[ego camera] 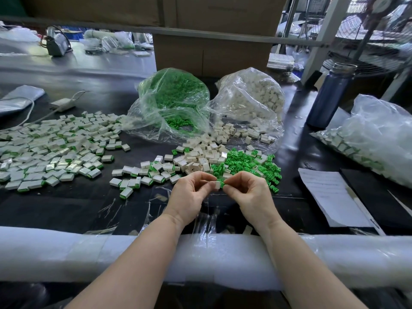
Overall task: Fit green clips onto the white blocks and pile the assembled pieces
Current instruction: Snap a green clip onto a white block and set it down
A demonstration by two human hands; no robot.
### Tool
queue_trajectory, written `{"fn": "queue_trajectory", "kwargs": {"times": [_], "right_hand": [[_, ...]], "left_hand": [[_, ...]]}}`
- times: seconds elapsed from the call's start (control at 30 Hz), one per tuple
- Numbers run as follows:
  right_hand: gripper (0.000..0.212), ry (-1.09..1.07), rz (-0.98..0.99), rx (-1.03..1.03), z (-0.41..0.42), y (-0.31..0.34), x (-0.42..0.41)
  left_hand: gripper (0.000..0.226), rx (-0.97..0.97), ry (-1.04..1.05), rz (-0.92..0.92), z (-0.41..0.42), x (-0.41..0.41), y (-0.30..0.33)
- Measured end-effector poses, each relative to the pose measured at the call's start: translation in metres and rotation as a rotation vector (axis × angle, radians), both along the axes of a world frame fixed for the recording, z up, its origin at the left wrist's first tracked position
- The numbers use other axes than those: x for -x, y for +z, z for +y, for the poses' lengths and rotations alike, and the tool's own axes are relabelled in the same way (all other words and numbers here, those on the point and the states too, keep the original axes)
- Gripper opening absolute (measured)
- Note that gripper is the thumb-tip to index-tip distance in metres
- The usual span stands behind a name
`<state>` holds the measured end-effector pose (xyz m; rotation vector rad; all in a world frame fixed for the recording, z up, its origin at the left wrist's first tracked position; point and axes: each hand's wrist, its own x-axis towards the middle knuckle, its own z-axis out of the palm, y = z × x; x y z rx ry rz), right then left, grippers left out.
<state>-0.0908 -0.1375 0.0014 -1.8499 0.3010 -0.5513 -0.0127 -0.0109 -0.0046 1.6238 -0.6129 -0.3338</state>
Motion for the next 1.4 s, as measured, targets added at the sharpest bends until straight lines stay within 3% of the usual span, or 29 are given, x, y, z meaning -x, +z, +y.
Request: {"fn": "queue_trajectory", "kwargs": {"times": [0.3,0.6,0.87,1.4], "right_hand": [[0.018,0.015,0.017,-0.056,-0.0008,0.0007,0.0007],[0.016,-0.017,0.019,0.037,0.0007,-0.0016,-0.0004],[0.022,0.043,0.03,-0.047,-0.0001,-0.0017,-0.0014],[0.025,0.105,0.066,-0.037,-0.0011,-0.0002,-0.0002]], "left_hand": [[0.015,-0.048,-0.009,-0.016,0.0001,-0.0012,-0.0019],[0.01,-0.058,-0.023,-0.027,-0.0014,-0.0006,-0.0015],[0.023,-0.014,-0.051,-0.036,-0.0006,0.0035,0.0026],[0.027,-0.146,-0.086,-0.093,-0.001,0.0021,-0.0012]]}}
